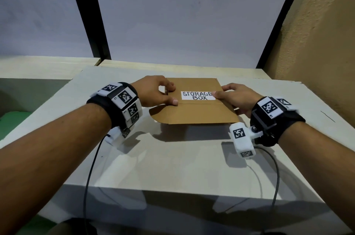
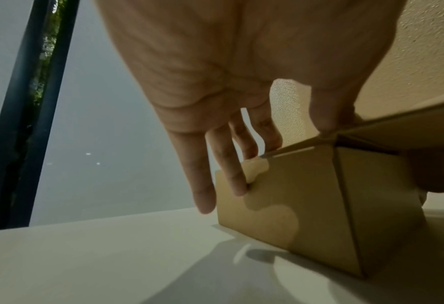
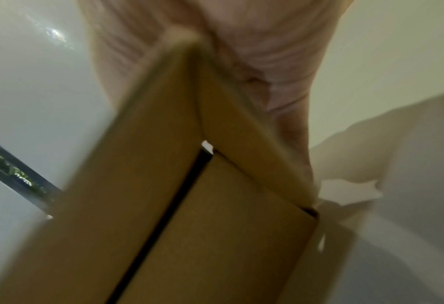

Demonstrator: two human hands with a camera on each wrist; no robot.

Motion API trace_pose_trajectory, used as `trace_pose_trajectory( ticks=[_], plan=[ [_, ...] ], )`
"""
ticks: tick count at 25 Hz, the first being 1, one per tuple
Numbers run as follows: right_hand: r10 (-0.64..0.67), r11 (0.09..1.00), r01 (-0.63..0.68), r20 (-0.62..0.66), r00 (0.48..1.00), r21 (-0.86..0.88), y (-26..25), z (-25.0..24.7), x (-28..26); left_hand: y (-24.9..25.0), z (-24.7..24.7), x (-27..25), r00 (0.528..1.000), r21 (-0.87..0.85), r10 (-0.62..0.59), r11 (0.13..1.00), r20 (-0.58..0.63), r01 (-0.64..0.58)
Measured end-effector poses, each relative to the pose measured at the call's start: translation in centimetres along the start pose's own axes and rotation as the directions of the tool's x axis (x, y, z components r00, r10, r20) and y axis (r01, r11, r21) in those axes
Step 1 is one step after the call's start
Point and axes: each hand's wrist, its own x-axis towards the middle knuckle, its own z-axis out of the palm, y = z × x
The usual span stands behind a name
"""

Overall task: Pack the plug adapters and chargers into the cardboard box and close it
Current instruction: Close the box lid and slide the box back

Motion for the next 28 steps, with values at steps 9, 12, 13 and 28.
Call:
trace_pose_trajectory(
  ticks=[9, 12, 13, 28],
  plan=[
    [-0.053, 0.985, 0.047, -0.035, 0.998, -0.166, -0.1, -0.1, -2.0, 0.2, 0.2, -1.5, 1.000, 0.112, -0.002, 0.994, 0.012, 0.001],
    [-0.037, 0.977, 0.039, 0.015, 0.999, -0.212, 0.4, -1.1, -3.2, 0.7, -0.1, -2.5, 0.995, 0.118, -0.032, 0.992, -0.094, 0.043],
    [-0.025, 0.978, 0.033, 0.039, 0.999, -0.204, 0.8, -1.5, -3.7, 0.9, 0.1, -2.9, 0.991, 0.091, -0.054, 0.994, -0.124, 0.066],
    [-0.040, 0.998, 0.036, 0.081, 0.996, 0.049, 2.4, -0.4, -4.2, 3.0, 3.2, -8.5, 0.973, -0.064, -0.215, 0.976, -0.082, 0.210]
  ],
)
